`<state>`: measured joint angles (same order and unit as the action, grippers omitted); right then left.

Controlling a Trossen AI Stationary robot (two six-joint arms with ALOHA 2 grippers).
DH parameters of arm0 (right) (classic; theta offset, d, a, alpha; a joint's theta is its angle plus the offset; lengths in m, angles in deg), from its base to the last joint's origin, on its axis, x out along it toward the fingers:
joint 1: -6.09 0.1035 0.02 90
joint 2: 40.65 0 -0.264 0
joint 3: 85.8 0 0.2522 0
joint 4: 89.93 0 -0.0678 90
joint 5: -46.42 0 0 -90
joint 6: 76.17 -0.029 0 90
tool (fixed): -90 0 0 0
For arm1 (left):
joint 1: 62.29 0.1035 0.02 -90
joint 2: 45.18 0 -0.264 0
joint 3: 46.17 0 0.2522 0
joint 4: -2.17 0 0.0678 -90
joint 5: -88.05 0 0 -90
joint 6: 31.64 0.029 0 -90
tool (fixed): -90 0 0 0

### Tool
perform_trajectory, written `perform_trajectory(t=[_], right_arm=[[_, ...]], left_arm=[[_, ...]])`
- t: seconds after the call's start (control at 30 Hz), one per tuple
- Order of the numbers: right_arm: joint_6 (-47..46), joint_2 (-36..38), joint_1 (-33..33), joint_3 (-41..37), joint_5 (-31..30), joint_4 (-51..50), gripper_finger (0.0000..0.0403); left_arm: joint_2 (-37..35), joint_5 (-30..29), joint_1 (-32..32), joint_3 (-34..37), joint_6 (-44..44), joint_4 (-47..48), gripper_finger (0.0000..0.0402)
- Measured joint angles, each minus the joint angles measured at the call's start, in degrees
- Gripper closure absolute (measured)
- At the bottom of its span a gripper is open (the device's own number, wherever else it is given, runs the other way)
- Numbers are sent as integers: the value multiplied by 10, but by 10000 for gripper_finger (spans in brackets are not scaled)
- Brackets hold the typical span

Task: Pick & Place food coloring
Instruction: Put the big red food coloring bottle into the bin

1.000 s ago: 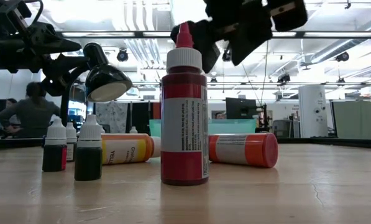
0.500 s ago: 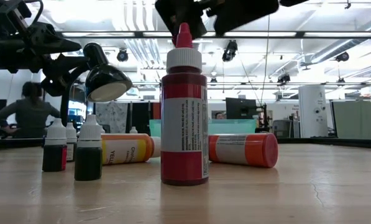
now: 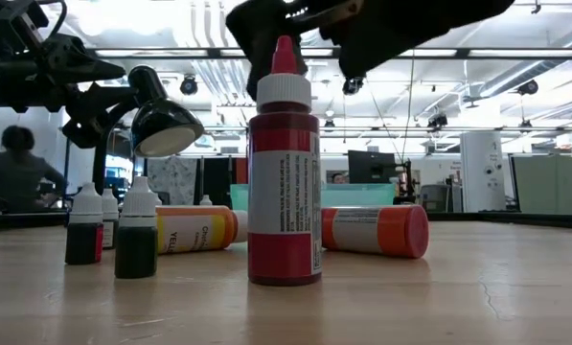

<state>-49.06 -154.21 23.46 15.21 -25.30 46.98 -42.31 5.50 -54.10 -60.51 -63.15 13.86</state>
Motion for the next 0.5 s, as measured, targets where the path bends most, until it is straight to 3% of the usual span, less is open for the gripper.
perform_trajectory(t=[0.5], right_arm=[[-45,-18,3,3,2,18,129]], left_arm=[[0,0,0,0,0,0,296]])
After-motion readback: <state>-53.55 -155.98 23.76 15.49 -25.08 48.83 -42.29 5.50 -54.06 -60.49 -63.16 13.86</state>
